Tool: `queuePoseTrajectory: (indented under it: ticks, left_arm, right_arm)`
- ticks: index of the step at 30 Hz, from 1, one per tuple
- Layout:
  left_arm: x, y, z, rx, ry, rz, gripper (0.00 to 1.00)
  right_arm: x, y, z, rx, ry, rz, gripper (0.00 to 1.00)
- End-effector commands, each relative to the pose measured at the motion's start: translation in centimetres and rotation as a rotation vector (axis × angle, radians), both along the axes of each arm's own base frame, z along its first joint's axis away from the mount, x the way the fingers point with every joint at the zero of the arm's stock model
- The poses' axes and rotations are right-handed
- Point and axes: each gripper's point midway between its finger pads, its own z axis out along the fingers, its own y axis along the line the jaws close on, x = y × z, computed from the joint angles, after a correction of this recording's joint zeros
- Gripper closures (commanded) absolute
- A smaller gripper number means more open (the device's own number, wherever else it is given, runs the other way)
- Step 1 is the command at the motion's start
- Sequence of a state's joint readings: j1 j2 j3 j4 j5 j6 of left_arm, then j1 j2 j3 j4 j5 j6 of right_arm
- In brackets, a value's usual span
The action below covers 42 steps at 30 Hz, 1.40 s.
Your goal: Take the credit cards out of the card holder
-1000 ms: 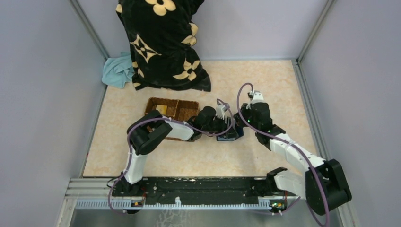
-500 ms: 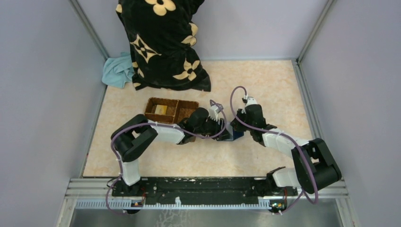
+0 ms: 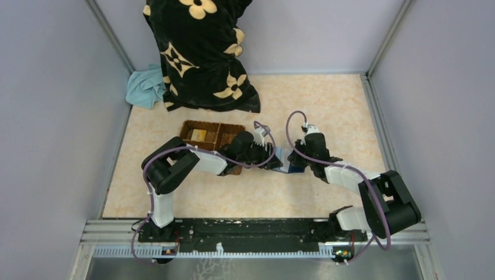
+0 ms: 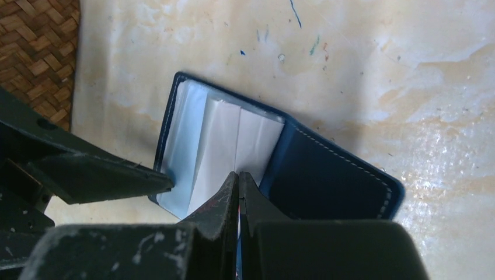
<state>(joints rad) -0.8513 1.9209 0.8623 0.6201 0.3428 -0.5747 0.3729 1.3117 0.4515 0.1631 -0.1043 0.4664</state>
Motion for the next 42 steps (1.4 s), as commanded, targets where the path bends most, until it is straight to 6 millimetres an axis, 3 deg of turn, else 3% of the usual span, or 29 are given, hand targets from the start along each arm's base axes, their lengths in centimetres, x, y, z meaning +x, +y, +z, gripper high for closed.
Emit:
queuePoseTrajectory:
  ticks: [1,7,13,18,23,29,35,42]
  left_arm:
    - [0.9,-0.1,-1.5,0.014,0.013,0.002,0.43]
    - [0.5,-0.9,-0.9,-0.038,0.015,-0.042,0.40]
    - [0.4,-2.0,-0.7,-0.079,0.044,-0.070,0.40]
    - [1.2,-0.9,-0.3,-0.060,0.018,-0.018,0.40]
    - [1.7,0.7,0.5,-0.118,0.050,-0.036,0.32]
    - [2.8,2.0,1.0,-0.098,0.025,0.006,0.32]
    - [2.9,1.7,0.5,-0.089,0.035,-0.008,0.30]
    - [2.8,1.3,2.5,-0.139,0.026,-0.018,0.31]
  right_arm:
    - [0.2,0.3,0.2,0.036,-0.017,0.000,1.00]
    - [-0.3,0.2,-1.0,0.033,0.013,-0.004,1.00]
    - [-0.2,0.5,-1.0,0.046,0.018,0.000,1.00]
    - [0.3,-0.2,0.2,0.029,-0.020,-0.021,1.00]
    - [0.7,-1.5,0.0,0.081,0.012,-0.041,1.00]
    - [1.0,-1.6,0.7,0.086,-0.009,-0.043,1.00]
    - [1.0,-1.6,0.1,0.076,0.008,-0.037,1.00]
    - [0.9,-1.4,-0.5,0.078,0.022,-0.028,1.00]
